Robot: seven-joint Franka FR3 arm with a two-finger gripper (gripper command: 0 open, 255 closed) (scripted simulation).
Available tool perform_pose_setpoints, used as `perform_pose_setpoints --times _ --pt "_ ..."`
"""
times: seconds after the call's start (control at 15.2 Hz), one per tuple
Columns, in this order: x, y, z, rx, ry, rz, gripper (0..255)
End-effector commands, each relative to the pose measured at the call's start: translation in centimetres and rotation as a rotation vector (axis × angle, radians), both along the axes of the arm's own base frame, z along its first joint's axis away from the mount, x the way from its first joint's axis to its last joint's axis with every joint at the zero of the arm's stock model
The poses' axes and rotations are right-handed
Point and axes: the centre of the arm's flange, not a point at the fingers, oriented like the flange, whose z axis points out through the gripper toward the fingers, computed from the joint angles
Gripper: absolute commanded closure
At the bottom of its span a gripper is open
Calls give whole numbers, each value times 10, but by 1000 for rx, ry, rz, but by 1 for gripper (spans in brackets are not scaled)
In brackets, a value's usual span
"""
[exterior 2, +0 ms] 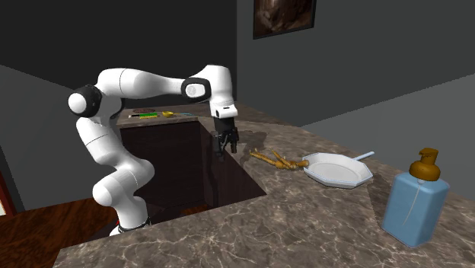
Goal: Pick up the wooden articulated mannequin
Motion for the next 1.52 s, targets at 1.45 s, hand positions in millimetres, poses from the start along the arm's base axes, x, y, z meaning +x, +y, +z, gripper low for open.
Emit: perform_pose_setpoints --times 1.45 --pt "137 166 -69 153 40 -334 0"
